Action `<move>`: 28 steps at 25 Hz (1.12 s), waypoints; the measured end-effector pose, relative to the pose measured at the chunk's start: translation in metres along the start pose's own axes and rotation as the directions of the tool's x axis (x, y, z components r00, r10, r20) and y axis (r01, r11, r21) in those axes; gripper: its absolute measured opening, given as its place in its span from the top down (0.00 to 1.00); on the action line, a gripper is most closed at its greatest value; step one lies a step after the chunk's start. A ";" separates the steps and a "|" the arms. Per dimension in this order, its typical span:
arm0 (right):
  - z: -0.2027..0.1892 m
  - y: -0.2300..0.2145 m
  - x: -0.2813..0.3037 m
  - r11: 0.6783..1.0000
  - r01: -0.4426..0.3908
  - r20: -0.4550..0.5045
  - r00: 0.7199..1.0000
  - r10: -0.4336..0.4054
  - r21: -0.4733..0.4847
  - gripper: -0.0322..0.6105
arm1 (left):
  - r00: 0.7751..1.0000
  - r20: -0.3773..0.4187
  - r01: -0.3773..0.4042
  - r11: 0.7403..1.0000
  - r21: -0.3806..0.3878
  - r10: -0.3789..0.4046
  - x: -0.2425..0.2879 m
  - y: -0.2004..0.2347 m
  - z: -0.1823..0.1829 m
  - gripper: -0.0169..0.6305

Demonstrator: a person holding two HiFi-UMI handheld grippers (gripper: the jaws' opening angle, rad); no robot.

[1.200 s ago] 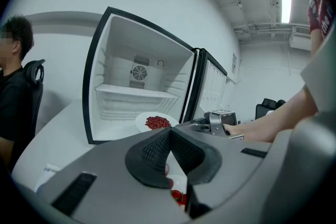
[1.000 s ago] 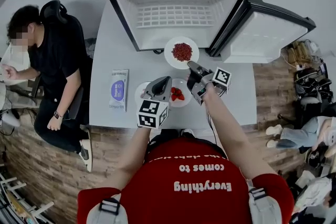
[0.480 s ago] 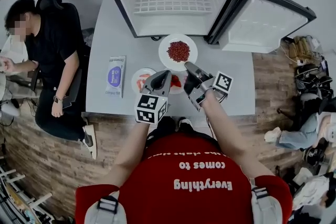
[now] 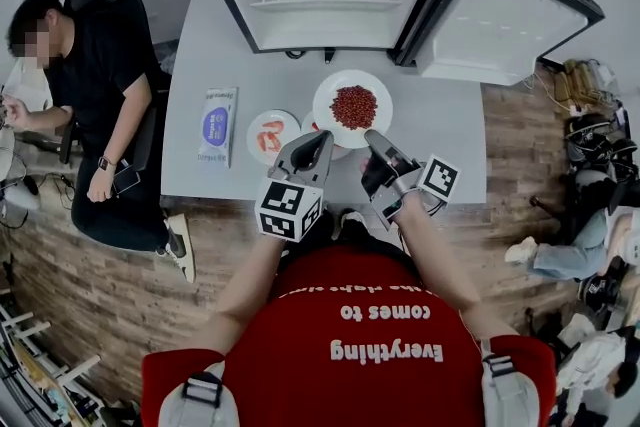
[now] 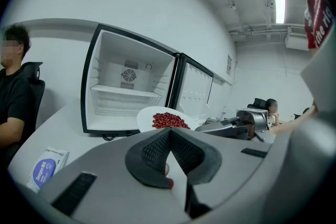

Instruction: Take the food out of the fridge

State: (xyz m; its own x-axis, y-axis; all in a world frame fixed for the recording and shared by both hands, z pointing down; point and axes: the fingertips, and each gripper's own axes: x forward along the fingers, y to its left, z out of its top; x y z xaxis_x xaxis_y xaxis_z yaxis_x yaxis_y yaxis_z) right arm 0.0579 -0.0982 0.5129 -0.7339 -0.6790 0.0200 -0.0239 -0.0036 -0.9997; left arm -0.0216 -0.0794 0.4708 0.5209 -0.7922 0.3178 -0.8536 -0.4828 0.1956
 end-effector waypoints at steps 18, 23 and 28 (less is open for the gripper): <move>-0.022 0.017 -0.043 0.997 0.004 -0.001 1.000 -0.004 -0.078 0.91 | 1.000 0.002 0.006 1.000 0.016 -0.006 -0.018 -0.022 -0.005 0.98; -0.022 0.018 -0.044 0.996 0.004 -0.002 1.000 -0.004 -0.089 0.91 | 1.000 0.005 0.006 1.000 0.015 -0.006 -0.019 -0.020 -0.004 0.98; -0.020 0.022 -0.051 0.996 0.004 0.002 1.000 -0.003 -0.089 0.91 | 1.000 0.004 0.010 1.000 0.018 -0.010 -0.019 -0.026 -0.002 0.98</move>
State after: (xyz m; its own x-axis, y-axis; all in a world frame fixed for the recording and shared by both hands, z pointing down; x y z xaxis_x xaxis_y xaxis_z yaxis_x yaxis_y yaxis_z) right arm 0.0811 -0.0490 0.4906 -0.7323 -0.6806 0.0234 -0.0869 0.0593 -0.9945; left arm -0.0090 -0.0510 0.4618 0.5298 -0.7885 0.3123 -0.8481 -0.4974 0.1826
